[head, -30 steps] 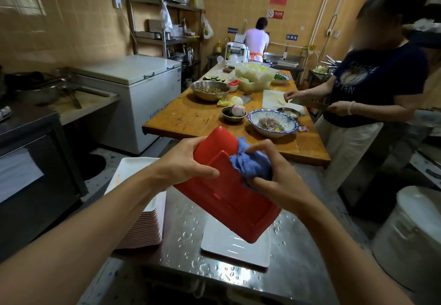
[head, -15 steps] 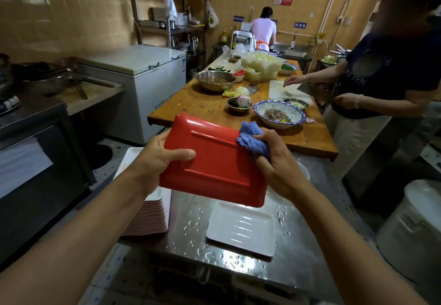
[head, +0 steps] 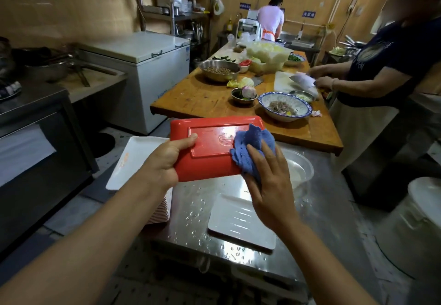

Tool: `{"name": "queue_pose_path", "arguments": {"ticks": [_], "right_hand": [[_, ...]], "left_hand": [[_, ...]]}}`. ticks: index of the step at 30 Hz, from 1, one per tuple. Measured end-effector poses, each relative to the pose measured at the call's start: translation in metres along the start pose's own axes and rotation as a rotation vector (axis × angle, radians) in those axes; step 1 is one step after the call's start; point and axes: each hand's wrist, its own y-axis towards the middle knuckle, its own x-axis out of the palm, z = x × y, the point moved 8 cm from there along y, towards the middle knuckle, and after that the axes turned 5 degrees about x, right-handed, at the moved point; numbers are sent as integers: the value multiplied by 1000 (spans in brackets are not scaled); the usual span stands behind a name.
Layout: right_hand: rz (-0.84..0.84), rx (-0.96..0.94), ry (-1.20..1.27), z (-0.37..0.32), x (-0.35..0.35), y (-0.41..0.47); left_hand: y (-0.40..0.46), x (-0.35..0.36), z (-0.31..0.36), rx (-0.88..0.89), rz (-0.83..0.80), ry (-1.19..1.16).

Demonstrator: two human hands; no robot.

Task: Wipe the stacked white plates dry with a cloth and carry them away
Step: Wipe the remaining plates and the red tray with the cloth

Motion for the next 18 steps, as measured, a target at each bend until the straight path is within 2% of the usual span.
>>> {"name": "queue_pose_path", "arguments": {"ticks": [2,7,11,15,18], "right_hand": [[38,-38,-60,-17,9,-2],[29,-52,-6,-59,39,-8],[-57,-19,19,-75,50,4],[-204,-48,-103,-81,59,29],[-241,-52,-152,-74,61,39]], "left_hand": [[-3,7,-8,-45,25,-53],[-7,17,-16,-46,-4,-195],[-7,10,-20,15,-17,-177],[-9,-1,-17,43,5,-148],[-9,-10,-9,114,7,-190]]}}
